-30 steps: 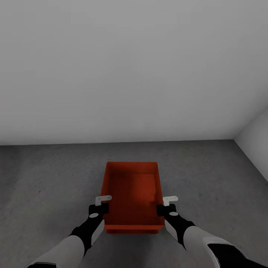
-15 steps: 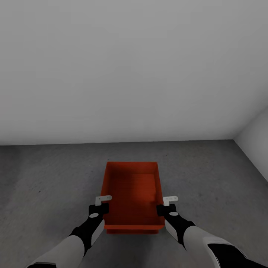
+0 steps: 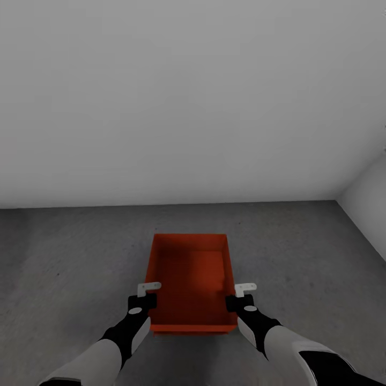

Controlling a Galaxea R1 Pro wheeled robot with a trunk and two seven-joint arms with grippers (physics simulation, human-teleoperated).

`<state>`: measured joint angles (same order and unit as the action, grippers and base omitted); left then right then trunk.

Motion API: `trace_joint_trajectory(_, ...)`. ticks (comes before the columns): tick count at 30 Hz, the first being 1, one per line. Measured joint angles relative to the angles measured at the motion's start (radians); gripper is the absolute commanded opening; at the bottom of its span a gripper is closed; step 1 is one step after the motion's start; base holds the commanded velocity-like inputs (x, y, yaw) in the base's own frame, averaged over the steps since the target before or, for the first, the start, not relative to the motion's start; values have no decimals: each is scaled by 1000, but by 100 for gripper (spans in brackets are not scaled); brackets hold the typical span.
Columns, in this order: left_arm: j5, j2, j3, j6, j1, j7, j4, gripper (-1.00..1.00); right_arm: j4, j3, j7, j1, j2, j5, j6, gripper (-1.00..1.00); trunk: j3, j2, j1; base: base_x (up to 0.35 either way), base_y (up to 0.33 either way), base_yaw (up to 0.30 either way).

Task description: Move the two storage containers from the living room to the garage. In the garage, place one container on the floor and stack the other container on top of it (either order is fine).

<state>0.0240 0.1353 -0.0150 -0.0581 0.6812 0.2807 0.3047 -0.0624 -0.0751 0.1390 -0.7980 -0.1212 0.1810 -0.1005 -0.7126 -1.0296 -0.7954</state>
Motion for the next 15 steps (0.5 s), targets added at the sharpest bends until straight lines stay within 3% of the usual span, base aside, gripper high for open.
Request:
trace_joint_trajectory(5,0,0,0,0,0,0,0,-100,0,0,0,0,0,0,0,-100,0,0,0,-135,0,0)
trace_joint_trajectory(15,0,0,0,0,0,0,0,-100,0,0,0,0,0,0,0,-100,0,0,0,-12,0,0)
